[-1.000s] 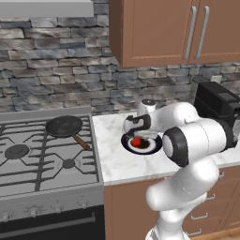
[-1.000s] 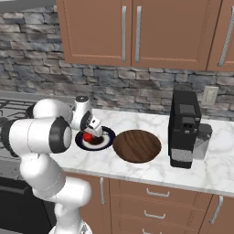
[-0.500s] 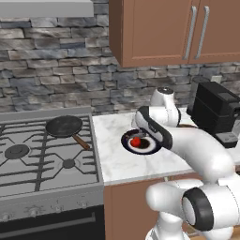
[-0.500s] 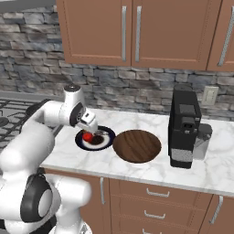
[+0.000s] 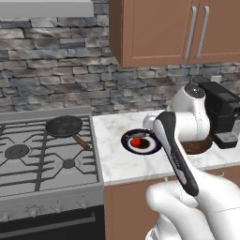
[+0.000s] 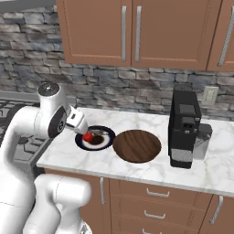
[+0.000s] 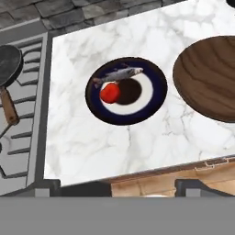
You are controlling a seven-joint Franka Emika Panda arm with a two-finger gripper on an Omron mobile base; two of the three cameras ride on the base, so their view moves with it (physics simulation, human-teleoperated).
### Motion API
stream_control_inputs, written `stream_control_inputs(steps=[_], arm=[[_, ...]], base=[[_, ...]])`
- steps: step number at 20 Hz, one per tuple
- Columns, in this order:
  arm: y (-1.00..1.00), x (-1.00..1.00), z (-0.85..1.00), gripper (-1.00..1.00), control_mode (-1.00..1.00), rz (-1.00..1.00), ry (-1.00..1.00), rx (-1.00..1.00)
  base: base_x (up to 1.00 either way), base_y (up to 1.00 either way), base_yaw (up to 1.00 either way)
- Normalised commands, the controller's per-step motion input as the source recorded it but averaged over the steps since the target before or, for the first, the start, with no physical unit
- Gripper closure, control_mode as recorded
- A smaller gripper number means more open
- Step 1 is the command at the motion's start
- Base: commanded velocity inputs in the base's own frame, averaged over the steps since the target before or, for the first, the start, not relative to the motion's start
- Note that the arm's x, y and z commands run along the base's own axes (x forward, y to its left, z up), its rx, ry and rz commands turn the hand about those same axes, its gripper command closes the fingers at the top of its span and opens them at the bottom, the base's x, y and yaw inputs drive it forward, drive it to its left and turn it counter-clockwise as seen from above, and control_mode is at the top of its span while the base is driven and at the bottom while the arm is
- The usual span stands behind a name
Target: Place the fish on the plate and place the tomato on the same plate.
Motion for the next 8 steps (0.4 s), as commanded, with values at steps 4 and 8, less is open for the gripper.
stream_control_inputs(steps=[4, 8], arm=[[0.0, -1.0, 0.79, -1.0, -1.0, 0.08, -0.21, -0.01], [0.0, -1.0, 0.46, -1.0, -1.0, 0.04, -0.31, 0.0]], base=[[0.0, 0.0, 0.0], [0.0, 0.0, 0.0]])
